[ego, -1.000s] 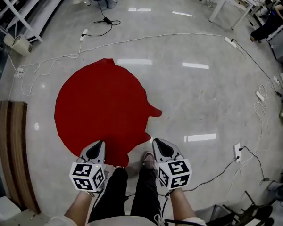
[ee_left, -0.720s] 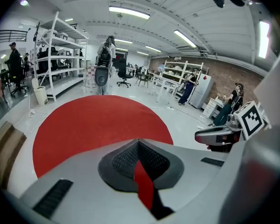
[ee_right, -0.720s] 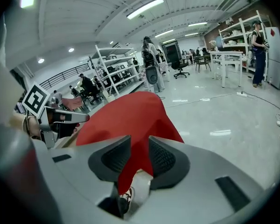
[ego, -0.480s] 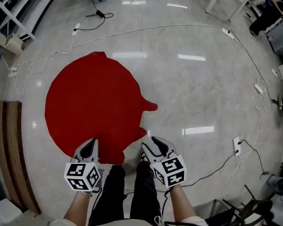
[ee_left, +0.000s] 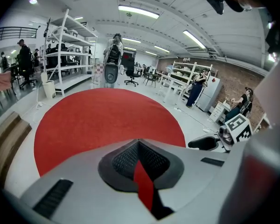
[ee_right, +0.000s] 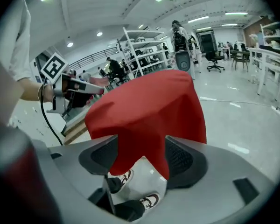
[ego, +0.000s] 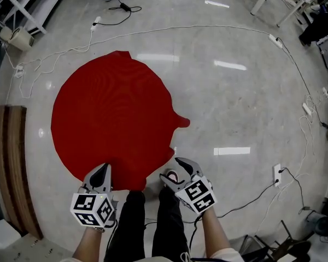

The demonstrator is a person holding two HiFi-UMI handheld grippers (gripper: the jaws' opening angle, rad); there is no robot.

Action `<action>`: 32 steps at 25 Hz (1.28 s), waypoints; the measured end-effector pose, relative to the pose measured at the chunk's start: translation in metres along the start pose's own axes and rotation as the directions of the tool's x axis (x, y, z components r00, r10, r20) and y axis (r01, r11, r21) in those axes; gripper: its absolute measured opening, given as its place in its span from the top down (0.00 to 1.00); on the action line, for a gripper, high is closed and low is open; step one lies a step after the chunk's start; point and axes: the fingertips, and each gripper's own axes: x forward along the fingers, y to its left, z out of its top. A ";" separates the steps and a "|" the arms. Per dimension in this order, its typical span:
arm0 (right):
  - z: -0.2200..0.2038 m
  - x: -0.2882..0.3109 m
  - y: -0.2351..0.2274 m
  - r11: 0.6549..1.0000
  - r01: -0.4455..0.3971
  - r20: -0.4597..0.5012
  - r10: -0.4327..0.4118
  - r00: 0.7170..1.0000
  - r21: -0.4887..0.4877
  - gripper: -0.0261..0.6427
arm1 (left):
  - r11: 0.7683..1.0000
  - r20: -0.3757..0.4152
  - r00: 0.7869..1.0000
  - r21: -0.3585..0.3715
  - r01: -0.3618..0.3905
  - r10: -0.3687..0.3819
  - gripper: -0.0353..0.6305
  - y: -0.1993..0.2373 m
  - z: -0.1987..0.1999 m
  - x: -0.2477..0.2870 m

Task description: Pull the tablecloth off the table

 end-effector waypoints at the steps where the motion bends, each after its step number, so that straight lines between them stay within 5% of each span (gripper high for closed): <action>1: -0.002 0.006 0.001 1.000 -0.009 -0.014 0.009 1.000 -0.021 0.50 | 1.000 0.000 1.000 -0.002 -0.007 0.007 0.94 0.003 -0.001 -0.002; 17: -0.002 0.058 -0.005 0.980 -0.031 -0.054 0.021 0.998 -0.196 0.47 | 0.998 -0.014 0.998 -0.024 -0.056 0.056 0.94 0.022 -0.012 -0.013; 32: 0.008 0.059 -0.002 0.980 -0.016 -0.007 0.015 1.000 -0.197 0.67 | 0.999 -0.008 0.999 -0.010 -0.033 0.033 0.94 0.014 -0.007 -0.010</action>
